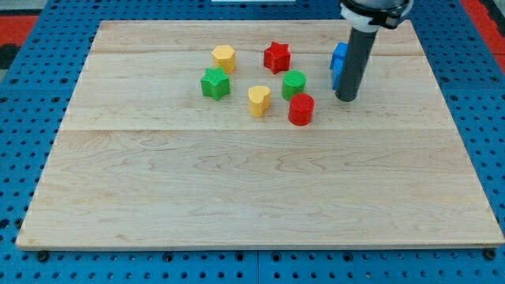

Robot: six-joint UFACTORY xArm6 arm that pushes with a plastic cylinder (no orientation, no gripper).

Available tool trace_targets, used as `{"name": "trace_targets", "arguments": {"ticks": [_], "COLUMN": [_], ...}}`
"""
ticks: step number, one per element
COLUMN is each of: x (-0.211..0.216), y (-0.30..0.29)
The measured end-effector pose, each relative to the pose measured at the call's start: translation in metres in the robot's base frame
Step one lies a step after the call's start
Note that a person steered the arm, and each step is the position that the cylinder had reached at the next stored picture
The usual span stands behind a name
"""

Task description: Move the green blocks toward the yellow hexagon

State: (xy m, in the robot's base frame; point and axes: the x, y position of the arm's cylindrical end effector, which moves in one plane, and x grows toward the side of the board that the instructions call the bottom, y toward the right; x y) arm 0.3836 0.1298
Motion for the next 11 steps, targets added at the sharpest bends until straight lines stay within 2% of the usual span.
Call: {"name": "trace_targets", "arguments": {"ticks": [1, 5, 7, 9, 11], "x": [0.0, -0.022, -0.022, -0.025, -0.032], "y": [-0.03, -0.035, -0.078, -0.086, -0.129]}}
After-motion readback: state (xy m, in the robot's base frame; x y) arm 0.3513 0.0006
